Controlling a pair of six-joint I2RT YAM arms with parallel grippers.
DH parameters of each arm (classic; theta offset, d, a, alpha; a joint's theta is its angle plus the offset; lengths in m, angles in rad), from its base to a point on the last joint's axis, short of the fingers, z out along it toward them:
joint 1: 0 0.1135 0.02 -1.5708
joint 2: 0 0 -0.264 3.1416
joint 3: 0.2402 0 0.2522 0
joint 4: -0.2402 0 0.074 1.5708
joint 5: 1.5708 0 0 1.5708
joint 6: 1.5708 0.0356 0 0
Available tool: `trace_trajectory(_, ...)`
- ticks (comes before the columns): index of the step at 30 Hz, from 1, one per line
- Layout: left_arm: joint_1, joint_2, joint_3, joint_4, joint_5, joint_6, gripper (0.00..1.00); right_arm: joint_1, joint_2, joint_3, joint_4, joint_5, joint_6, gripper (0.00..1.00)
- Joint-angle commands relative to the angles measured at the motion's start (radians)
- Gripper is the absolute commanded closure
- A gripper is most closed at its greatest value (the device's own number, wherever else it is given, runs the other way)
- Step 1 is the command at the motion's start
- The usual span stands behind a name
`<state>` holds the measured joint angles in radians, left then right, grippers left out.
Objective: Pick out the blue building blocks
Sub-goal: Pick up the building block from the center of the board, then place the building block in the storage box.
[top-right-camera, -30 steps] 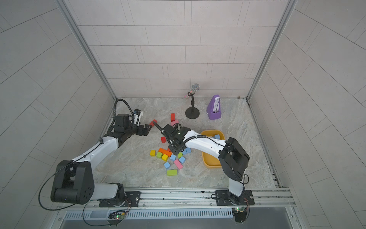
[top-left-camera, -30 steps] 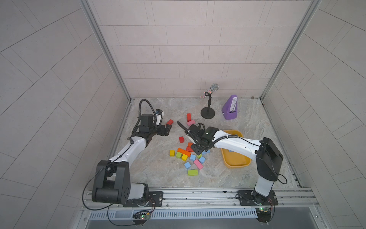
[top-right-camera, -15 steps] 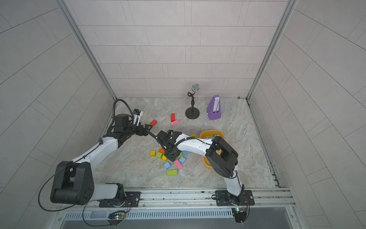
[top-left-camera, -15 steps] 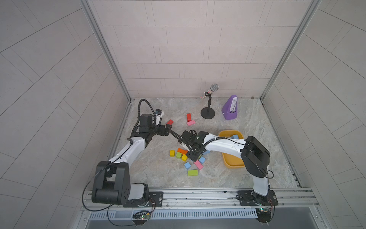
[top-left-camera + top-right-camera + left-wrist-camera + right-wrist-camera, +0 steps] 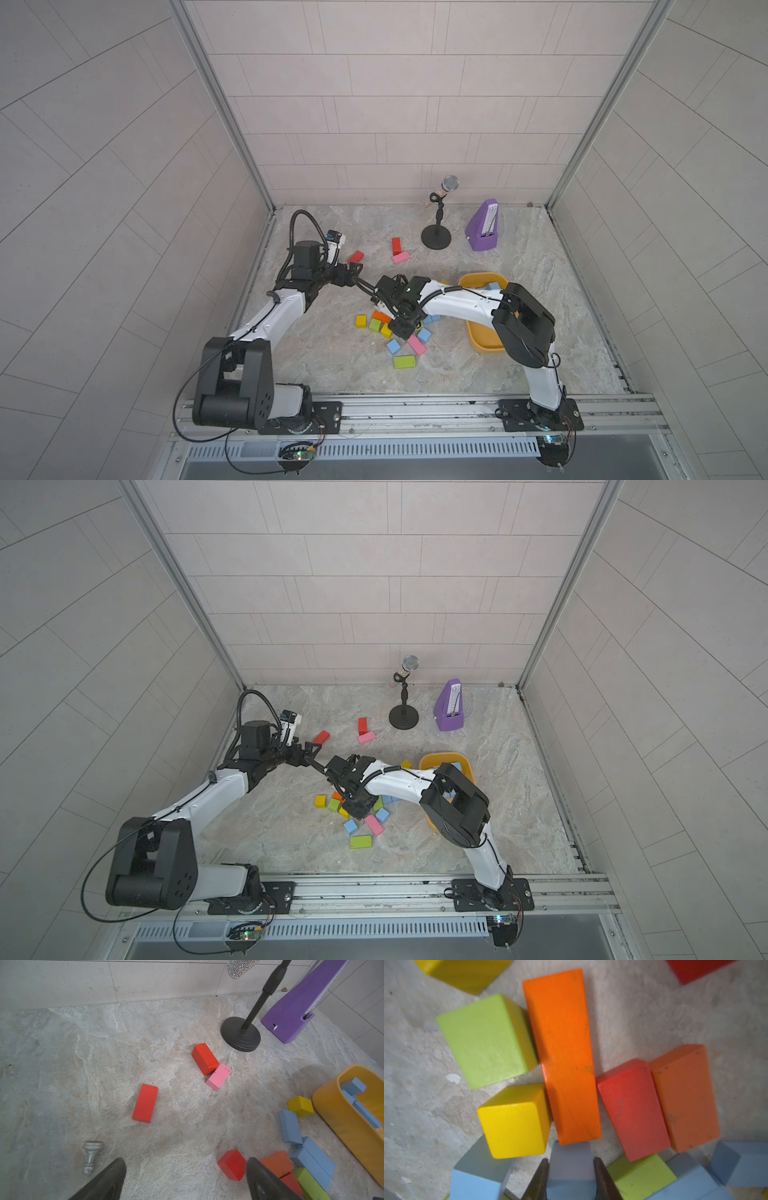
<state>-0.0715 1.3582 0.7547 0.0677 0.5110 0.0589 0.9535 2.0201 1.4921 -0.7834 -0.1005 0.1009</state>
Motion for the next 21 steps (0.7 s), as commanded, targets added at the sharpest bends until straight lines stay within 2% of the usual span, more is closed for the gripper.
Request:
trace_trajectory(1, -0.006, 0.008, -0.025, 0.070, 0.073, 0.009, 0.07, -0.008, -0.030, 0.009, -0.033, 0.013, -0.018, 0.82)
trace_trajectory(5, -0.038, 0.009, -0.028, 0.069, 0.104, 0.030, 0.07, -0.068, -0.117, -0.019, -0.058, 0.029, -0.012, 0.83)
trace_trajectory(9, -0.089, 0.006, -0.027, 0.057, 0.137, 0.058, 0.08, -0.179, -0.245, -0.084, -0.069, 0.030, -0.003, 0.83)
trace_trajectory(14, -0.154, 0.011, -0.025, 0.043, 0.201, 0.084, 0.08, -0.400, -0.390, -0.179, -0.110, 0.032, 0.030, 0.83)
trace_trajectory(18, -0.181, 0.014, -0.024, 0.032, 0.199, 0.103, 0.08, -0.615, -0.455, -0.260, -0.125, 0.024, 0.049, 0.83)
trace_trajectory(21, -0.187, 0.011, -0.024, 0.023, 0.189, 0.110, 0.08, -0.725, -0.484, -0.313, -0.109, 0.035, 0.058, 0.83)
